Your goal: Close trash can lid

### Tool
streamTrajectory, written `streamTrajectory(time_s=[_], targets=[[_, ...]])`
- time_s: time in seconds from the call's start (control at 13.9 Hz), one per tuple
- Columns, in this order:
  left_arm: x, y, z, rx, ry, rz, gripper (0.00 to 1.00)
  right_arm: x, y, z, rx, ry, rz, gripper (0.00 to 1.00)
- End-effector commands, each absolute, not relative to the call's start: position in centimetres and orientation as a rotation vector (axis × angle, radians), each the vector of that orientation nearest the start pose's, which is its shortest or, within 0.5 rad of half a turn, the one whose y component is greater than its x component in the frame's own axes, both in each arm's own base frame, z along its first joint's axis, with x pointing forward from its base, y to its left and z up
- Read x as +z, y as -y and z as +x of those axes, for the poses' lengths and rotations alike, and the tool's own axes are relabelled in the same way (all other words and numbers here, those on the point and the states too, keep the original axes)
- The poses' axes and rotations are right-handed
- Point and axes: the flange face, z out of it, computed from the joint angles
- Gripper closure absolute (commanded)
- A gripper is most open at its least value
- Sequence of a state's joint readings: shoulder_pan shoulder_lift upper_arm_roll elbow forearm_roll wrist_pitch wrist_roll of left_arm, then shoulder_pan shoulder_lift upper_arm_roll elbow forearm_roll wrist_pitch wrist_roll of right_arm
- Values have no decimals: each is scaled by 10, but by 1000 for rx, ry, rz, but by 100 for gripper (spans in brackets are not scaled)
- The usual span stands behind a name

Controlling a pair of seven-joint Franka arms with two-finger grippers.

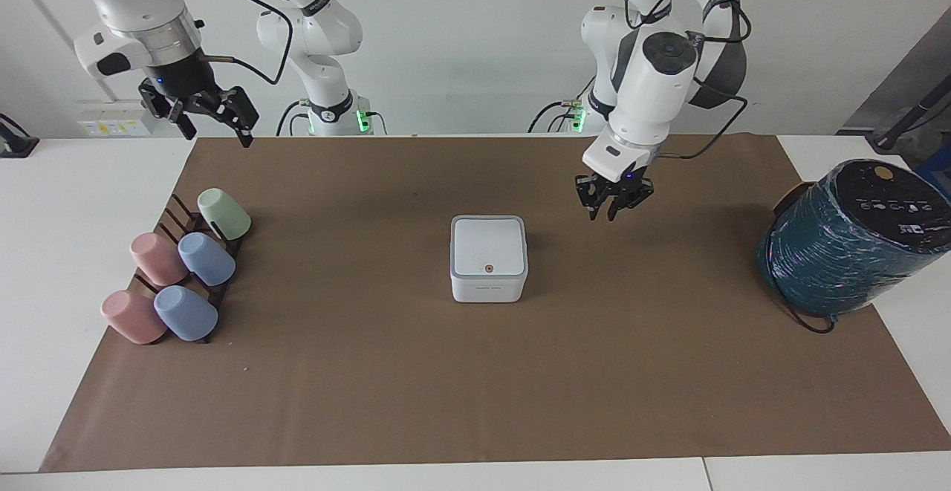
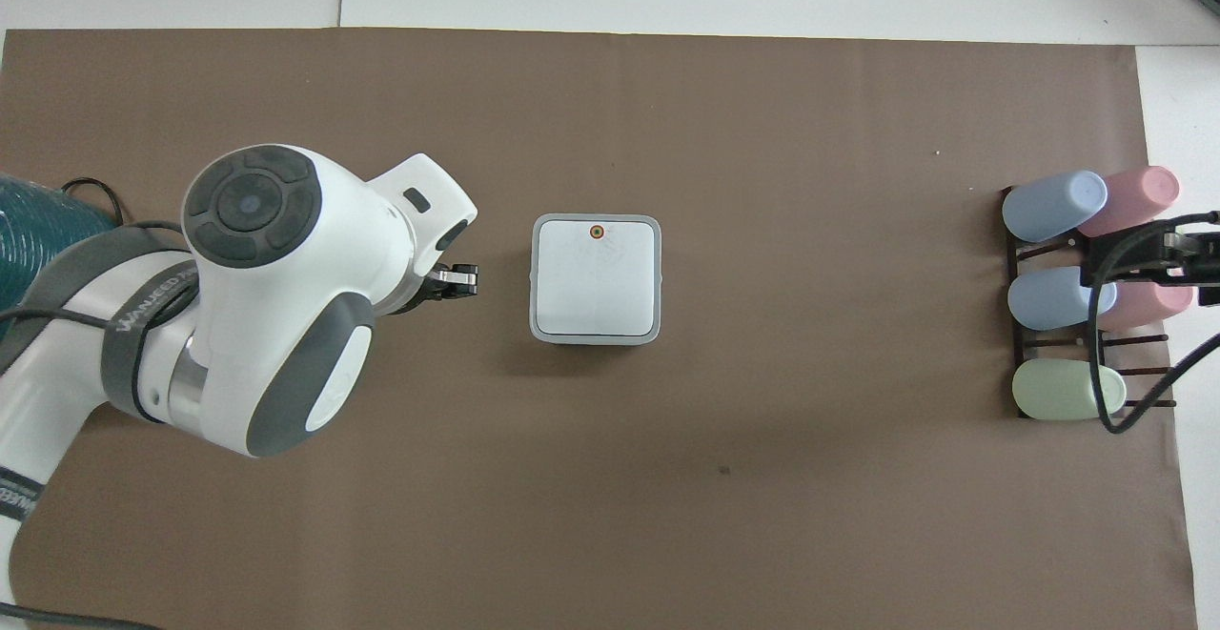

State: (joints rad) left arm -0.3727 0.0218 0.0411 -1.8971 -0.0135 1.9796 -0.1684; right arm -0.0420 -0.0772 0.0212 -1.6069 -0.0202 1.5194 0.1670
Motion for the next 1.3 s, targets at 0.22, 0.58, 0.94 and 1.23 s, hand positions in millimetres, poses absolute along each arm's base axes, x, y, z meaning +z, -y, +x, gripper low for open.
streamTrajectory(time_s=[0.22,0.58,0.94,1.23], targets=[[553,77,549,-248,-209,-3142,0,645,12,516,15,-266,-3152,0],[606,11,560,-255,-169,-3128,0,646,12,515,13,-263,-3151,0],[643,-19,566,-171,-142,-3129,0,646,12,515,13,-263,-3152,0],[664,-24,556,-130,-125,-3134,0,646,12,515,13,-265,-3151,0]])
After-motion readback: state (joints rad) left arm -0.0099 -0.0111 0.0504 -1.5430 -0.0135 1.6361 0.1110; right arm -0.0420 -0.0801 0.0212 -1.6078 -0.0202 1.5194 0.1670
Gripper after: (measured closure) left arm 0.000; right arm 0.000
